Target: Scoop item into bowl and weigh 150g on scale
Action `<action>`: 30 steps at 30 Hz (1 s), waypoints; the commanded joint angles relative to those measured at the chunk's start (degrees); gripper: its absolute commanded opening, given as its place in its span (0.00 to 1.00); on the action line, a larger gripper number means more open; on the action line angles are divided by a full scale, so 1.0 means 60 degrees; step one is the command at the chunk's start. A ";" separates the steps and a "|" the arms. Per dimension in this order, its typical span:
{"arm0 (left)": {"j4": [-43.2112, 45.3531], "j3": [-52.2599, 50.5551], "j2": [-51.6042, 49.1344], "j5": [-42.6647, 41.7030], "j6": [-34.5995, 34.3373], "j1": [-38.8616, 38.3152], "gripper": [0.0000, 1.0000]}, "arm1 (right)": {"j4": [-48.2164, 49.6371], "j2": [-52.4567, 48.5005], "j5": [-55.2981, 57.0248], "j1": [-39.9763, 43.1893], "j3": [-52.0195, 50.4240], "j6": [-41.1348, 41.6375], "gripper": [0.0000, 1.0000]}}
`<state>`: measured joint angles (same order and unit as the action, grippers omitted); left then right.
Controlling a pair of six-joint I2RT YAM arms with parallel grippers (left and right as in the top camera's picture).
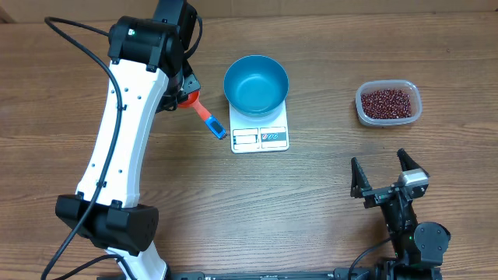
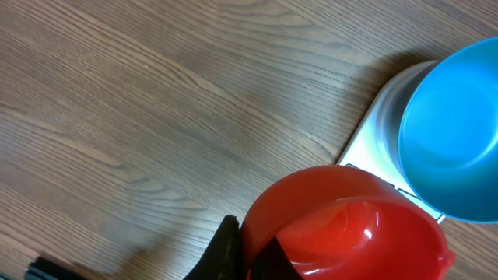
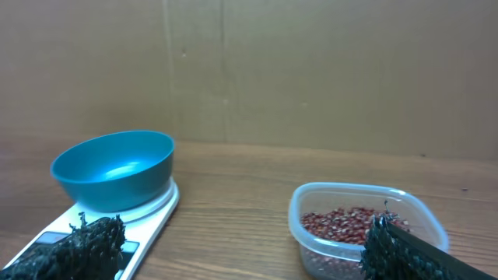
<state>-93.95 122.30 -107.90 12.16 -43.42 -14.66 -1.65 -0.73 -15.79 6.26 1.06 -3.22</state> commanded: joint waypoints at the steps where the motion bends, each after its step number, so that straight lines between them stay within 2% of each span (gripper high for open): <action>1: -0.0029 0.0131 0.0066 -0.0419 -0.0342 -0.0087 0.04 | 0.0040 0.0095 0.0204 -0.0051 -0.0098 0.0044 1.00; 4: 0.0011 0.0131 0.0066 -0.0965 -0.0404 -0.0102 0.04 | 0.0204 0.0095 -0.0182 -0.0051 -0.0098 0.0044 1.00; 8: 0.0007 0.0131 0.0066 -0.1013 -0.1071 -0.0171 0.04 | 0.1162 0.0095 -0.0335 -0.0051 -0.0098 0.0197 1.00; 12: 0.0095 0.0124 0.0062 -0.1009 -0.1439 -0.0251 0.04 | 0.1665 0.0095 -0.0390 -0.0051 -0.0098 0.1504 1.00; 20: 0.0178 0.0124 0.0062 -0.1013 -0.1486 -0.0324 0.05 | 0.1625 -0.0113 -0.0386 -0.0022 0.0291 0.2619 1.00; 24: 0.0189 0.0124 0.0062 -0.1013 -0.1490 -0.0328 0.04 | 0.1625 -0.0918 -0.0579 -0.0022 0.1137 0.2830 1.00; 28: 0.0244 0.0127 0.0062 -0.1158 -0.1577 -0.0331 0.04 | 0.1588 -0.2554 -0.1253 -0.0022 0.2397 0.2885 1.00; 30: 0.0244 0.0124 0.0062 -0.1268 -0.1807 -0.0331 0.04 | 0.1297 -0.3566 -0.1399 -0.0022 0.3151 0.3381 1.00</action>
<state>-92.68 122.30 -107.90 5.63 -51.66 -16.38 6.92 -16.40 -21.32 6.26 14.41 13.52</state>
